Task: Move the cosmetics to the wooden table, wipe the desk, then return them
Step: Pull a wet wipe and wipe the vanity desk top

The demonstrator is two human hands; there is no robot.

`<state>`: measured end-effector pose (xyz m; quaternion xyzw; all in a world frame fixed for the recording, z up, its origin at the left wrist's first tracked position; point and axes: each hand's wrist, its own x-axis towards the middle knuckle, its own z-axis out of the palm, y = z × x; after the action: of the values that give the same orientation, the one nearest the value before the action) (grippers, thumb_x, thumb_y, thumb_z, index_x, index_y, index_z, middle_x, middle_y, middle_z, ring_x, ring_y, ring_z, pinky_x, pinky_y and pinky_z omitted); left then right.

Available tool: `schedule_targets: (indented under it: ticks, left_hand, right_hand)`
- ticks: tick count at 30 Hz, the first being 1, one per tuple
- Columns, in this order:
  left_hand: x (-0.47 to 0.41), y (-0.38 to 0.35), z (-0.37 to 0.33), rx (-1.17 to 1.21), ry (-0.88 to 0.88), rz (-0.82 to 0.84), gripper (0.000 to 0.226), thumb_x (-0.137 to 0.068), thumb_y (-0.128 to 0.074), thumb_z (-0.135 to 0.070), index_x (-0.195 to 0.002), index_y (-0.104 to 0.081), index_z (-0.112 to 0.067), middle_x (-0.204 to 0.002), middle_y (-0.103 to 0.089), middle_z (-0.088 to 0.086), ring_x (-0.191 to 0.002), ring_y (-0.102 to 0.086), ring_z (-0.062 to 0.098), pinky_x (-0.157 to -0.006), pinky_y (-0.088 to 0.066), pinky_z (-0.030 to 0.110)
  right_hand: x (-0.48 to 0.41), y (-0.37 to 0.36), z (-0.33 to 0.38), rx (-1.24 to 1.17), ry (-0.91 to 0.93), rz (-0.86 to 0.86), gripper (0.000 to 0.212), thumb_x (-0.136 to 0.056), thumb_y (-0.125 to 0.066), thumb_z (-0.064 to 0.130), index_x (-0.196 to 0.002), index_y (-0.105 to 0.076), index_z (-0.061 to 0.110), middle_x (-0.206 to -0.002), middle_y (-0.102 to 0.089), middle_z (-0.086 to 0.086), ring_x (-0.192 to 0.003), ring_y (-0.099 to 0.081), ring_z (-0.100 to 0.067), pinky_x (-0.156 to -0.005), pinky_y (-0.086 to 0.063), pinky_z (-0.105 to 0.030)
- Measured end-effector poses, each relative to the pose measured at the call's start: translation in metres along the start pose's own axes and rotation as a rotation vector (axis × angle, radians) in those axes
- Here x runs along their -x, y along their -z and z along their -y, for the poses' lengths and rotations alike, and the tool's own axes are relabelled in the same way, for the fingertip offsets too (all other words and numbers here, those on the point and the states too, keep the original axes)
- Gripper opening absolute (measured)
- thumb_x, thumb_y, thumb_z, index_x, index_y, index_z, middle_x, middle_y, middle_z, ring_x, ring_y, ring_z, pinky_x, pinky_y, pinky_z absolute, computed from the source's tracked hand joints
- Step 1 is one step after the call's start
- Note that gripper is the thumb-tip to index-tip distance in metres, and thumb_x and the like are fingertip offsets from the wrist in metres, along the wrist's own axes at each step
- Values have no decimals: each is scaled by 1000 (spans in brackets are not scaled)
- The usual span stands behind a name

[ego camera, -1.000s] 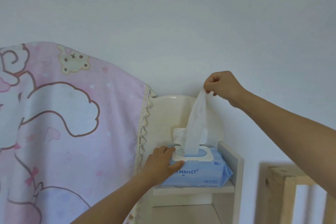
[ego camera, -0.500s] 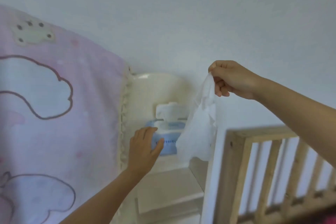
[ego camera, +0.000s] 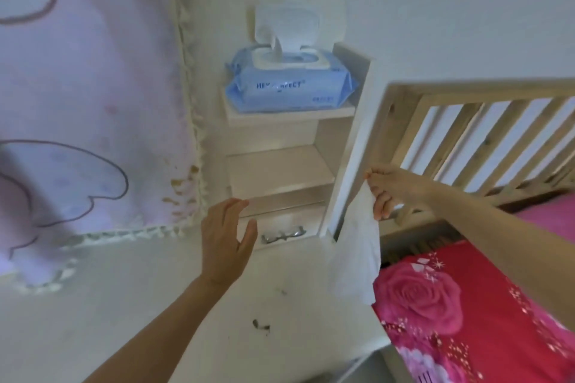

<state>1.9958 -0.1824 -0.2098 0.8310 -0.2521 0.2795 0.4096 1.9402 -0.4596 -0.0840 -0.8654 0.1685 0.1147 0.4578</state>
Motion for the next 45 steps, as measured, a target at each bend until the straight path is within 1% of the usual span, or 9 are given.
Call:
schedule_targets:
  ticks: [8,12,16,21,27,30,34,38,45]
  left_hand:
    - [128,-1,9,-184,641,122,57,-83,-36,-46,-109,-61,-2,-111,-62,16,-108,-52,37,-88,-41,44]
    - [192,-7,1,-408,949,208,32,-87,-57,-11,-117,-57,-1,-123,-57,18,-118,-46,38,-93,-40,49]
    - [234,-10,-4,-518,990,342,35,-81,-59,-6,-114,-59,6,-121,-58,24,-113,-53,43,-89,-45,52]
    - [238,-3,-3,-509,969,351,43,-90,-48,-4,-133,-43,-4,-146,-36,9,-137,-29,24,-112,-22,32]
    - [230,23,6,-344,1024,456,52,-89,-37,6,-135,-41,-16,-146,-31,-8,-136,-23,6,-108,-14,16]
    - [226,32,11,-297,1029,509,60,-82,-32,18,-133,-44,-12,-144,-35,-5,-132,-26,5,-104,-9,8]
    - [223,36,14,-313,1009,569,64,-78,-30,22,-131,-45,-10,-145,-36,-1,-136,-27,12,-102,-8,7]
    - [218,38,13,-343,985,596,62,-79,-30,21,-132,-44,-9,-147,-33,0,-136,-27,14,-103,-9,9]
    - [211,19,3,-511,1052,705,49,-93,-35,-4,-141,-32,-12,-154,-17,-6,-141,-15,11,-112,-17,25]
  right_hand:
    - [-83,-89,-134,-433,-200,-63,9,-95,-41,2,-87,-46,3,-77,-48,-10,-47,-63,-16,-48,-51,-23]
    - [-98,-123,-182,-28,19,125,24,-91,-47,1,-99,-66,12,-114,-52,-7,-97,-57,-9,-83,-36,-24]
    - [-121,-143,-213,545,448,230,52,-95,-45,22,-141,-25,8,-154,-10,-7,-140,-17,-22,-110,-10,-23]
    - [-144,-163,-200,701,616,212,53,-98,-34,28,-145,-13,13,-155,-1,-6,-140,-14,-22,-112,-3,-29]
    - [-145,-223,-169,611,839,226,49,-91,-36,-1,-138,-34,9,-149,-29,-10,-124,-42,-27,-104,-20,-26]
    - [-96,-261,-166,579,1111,426,45,-70,-38,1,-111,-58,5,-113,-63,-16,-80,-64,-29,-80,-34,-25]
    - [-27,-286,-180,585,1355,737,43,-69,-35,2,-103,-62,4,-115,-63,-15,-88,-58,-25,-87,-32,-27]
    - [-11,-262,-191,468,1302,732,44,-73,-58,-4,-115,-54,8,-124,-57,-14,-97,-56,-26,-95,-33,-29]
    - [-136,-130,-210,427,788,208,35,-95,-34,0,-126,-49,0,-135,-43,-25,-127,-39,-28,-104,-7,-3]
